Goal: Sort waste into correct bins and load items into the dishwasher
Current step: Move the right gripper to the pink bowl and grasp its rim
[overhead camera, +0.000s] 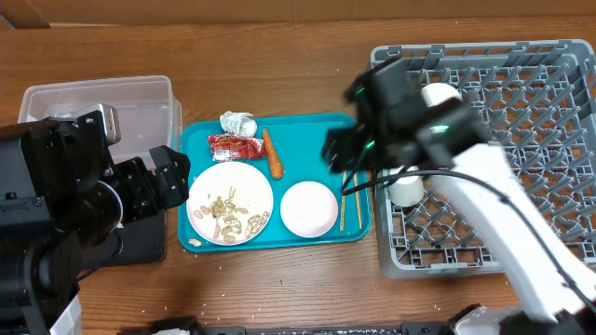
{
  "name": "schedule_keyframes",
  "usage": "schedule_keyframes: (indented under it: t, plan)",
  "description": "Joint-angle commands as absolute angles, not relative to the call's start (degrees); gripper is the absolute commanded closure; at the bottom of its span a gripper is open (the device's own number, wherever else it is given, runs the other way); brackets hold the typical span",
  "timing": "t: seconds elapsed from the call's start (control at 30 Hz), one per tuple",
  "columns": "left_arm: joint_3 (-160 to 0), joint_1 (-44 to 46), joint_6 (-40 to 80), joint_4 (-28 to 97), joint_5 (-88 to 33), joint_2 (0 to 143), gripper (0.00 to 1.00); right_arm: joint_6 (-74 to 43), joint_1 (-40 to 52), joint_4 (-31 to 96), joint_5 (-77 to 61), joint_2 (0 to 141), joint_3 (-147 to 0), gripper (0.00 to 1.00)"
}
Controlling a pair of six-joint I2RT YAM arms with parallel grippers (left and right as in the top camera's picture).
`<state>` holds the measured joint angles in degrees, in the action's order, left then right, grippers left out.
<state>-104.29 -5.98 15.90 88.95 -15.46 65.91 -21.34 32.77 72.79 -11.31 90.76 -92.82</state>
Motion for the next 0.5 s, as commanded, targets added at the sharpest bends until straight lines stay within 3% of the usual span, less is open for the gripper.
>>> schedule_keyframes:
  t: [0.0,0.23,0.37,0.47]
  plan:
    - [-105.2,-5.6,15.4,88.9,-16.1,66.0,0.0,-25.5,36.5,71.3,-8.9,94.0,-85.0,0.3]
    - [-105.2,-5.6,15.4,88.9,-16.1,66.0,0.0,-27.3,36.6,57.0,-6.5,95.7,-67.8,0.31]
    - [-105.2,-5.6,15.4,88.9,-16.1,66.0,0.0,-27.2,36.6,50.9,-7.2,96.7,-63.1,0.51]
    - [-105.2,-5.6,15.4,88.9,-16.1,66.0,0.0,-27.3,36.8,48.0,-7.8,97.7,-61.4,0.54]
